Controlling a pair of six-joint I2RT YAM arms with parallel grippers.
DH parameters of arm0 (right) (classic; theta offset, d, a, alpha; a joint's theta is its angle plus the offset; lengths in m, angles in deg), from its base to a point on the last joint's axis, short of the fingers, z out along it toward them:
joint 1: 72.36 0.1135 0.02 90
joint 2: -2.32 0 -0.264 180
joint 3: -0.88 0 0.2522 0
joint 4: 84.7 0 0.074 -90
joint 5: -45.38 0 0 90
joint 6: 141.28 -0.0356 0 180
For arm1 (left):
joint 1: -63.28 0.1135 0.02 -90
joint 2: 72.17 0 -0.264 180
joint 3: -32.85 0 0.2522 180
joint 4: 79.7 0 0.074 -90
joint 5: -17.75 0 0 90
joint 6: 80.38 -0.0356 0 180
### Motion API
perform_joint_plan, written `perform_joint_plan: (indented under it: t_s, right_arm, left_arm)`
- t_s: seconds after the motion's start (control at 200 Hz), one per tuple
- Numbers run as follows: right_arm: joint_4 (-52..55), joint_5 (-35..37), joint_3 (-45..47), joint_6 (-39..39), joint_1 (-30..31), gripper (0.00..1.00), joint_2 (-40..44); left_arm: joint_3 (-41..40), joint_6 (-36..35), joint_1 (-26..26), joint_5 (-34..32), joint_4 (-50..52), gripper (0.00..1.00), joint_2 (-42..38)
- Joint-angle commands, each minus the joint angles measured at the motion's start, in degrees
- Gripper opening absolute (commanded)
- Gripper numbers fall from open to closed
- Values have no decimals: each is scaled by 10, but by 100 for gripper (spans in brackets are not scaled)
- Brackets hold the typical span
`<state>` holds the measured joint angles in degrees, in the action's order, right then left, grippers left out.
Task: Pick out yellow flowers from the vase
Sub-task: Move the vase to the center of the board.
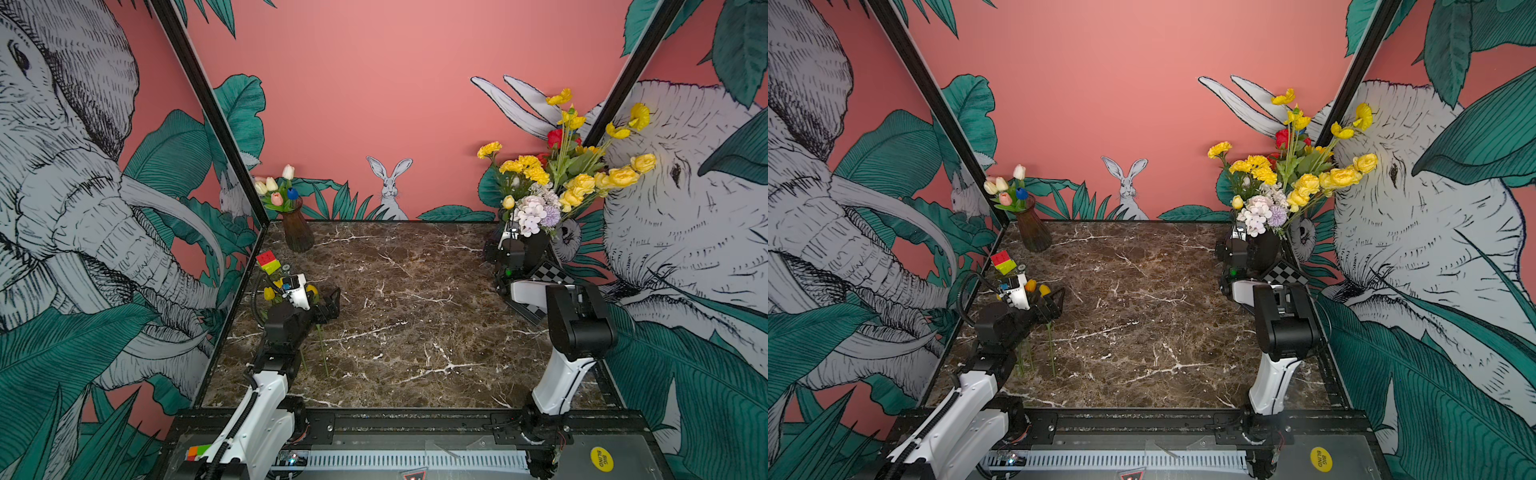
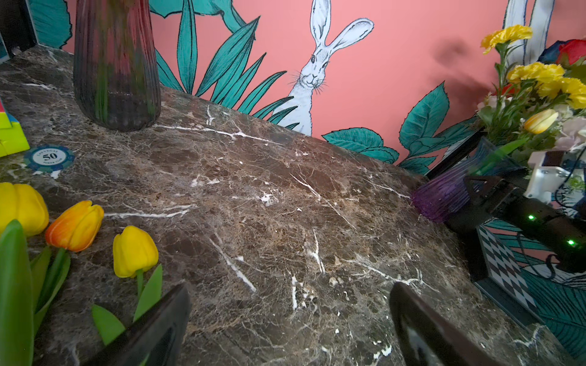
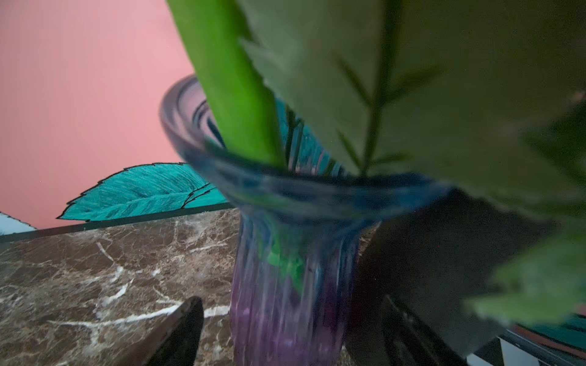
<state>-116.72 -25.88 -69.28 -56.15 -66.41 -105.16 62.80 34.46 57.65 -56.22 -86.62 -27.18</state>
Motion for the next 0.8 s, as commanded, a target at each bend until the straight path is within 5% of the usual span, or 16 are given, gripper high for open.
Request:
perform_joint_plan:
  t_s: [0.0, 0.795]
  right_arm:
    - [-76, -7, -24, 22, -2, 84, -17]
    - [-55, 38, -174, 79, -4, 84, -137]
  left_arm:
    - [-12, -3, -3, 1, -38, 99, 5]
    - [-28, -11, -8, -1, -74, 99, 30]
